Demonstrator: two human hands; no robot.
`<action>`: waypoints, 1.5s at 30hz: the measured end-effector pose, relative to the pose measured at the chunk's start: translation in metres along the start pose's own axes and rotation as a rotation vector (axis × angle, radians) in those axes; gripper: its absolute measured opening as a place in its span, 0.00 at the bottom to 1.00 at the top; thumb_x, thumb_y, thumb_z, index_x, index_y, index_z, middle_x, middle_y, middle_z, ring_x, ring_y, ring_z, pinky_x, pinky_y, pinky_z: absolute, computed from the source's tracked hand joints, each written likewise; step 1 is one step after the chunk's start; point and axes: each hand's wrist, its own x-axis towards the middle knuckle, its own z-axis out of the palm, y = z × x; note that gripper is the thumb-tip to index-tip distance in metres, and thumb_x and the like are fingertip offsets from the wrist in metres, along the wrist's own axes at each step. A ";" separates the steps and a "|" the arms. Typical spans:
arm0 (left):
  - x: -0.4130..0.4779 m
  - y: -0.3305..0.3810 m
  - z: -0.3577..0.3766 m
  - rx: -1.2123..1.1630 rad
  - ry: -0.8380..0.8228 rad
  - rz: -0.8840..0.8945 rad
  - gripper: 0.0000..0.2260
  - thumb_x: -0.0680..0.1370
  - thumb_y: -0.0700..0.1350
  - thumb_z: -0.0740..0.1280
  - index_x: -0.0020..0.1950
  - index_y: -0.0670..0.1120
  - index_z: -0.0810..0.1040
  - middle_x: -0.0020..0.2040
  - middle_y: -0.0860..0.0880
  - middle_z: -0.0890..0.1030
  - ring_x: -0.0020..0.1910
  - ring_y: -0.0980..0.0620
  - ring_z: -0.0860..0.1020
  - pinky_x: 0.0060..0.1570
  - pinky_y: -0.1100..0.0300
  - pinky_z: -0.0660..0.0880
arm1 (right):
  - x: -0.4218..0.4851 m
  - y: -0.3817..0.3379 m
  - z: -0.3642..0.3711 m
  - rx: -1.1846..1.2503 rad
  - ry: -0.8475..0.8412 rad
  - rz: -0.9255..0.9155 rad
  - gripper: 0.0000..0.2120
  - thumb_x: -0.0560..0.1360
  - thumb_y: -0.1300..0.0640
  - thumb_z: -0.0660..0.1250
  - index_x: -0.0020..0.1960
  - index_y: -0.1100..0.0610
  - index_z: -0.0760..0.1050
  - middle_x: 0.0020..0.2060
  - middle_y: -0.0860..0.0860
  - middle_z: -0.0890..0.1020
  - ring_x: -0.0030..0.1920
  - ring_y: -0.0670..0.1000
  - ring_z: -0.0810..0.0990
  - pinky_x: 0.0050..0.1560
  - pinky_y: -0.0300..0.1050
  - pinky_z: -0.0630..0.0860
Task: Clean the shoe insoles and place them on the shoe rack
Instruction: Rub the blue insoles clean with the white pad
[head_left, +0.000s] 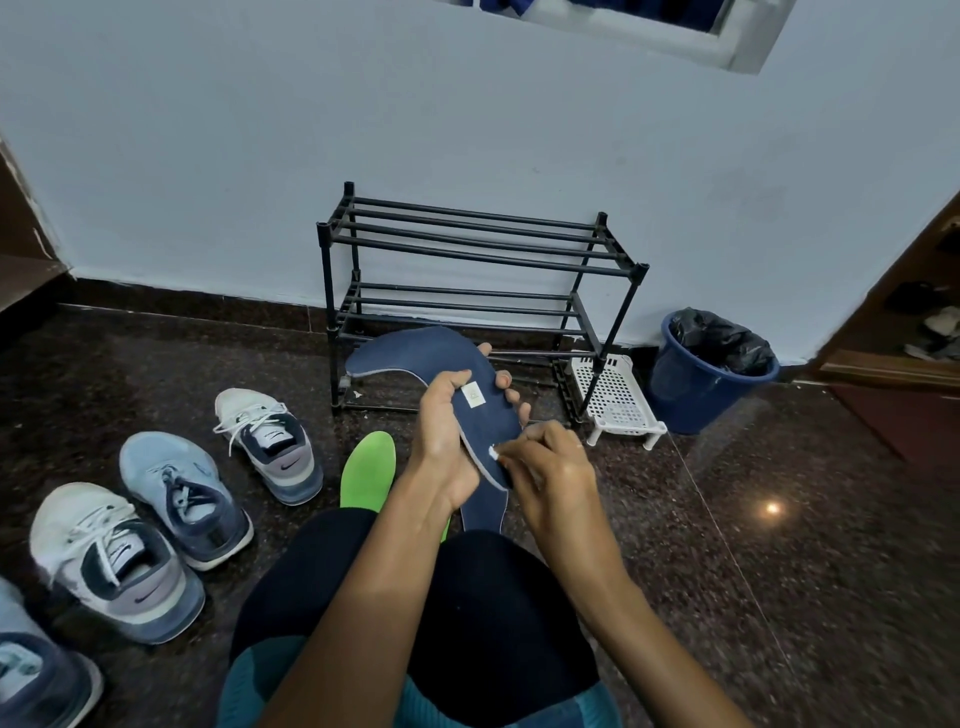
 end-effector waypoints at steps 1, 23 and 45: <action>0.000 0.000 0.000 -0.002 0.004 0.007 0.13 0.80 0.43 0.51 0.58 0.46 0.72 0.33 0.48 0.73 0.31 0.51 0.71 0.34 0.59 0.75 | 0.000 -0.001 0.001 -0.005 -0.003 -0.007 0.08 0.72 0.64 0.64 0.44 0.65 0.80 0.38 0.53 0.75 0.41 0.52 0.73 0.44 0.29 0.64; -0.002 0.002 0.001 0.021 0.063 0.079 0.13 0.79 0.42 0.51 0.57 0.45 0.73 0.32 0.48 0.72 0.30 0.51 0.70 0.35 0.58 0.71 | -0.019 -0.006 0.005 0.081 -0.006 -0.039 0.08 0.75 0.59 0.63 0.46 0.62 0.79 0.40 0.51 0.74 0.42 0.46 0.70 0.45 0.27 0.64; -0.004 -0.003 0.006 0.055 0.042 0.023 0.13 0.79 0.42 0.51 0.55 0.46 0.74 0.34 0.47 0.72 0.31 0.51 0.70 0.35 0.57 0.71 | -0.001 0.000 0.004 0.033 0.103 0.040 0.06 0.70 0.65 0.65 0.44 0.63 0.80 0.40 0.48 0.72 0.42 0.50 0.74 0.47 0.23 0.64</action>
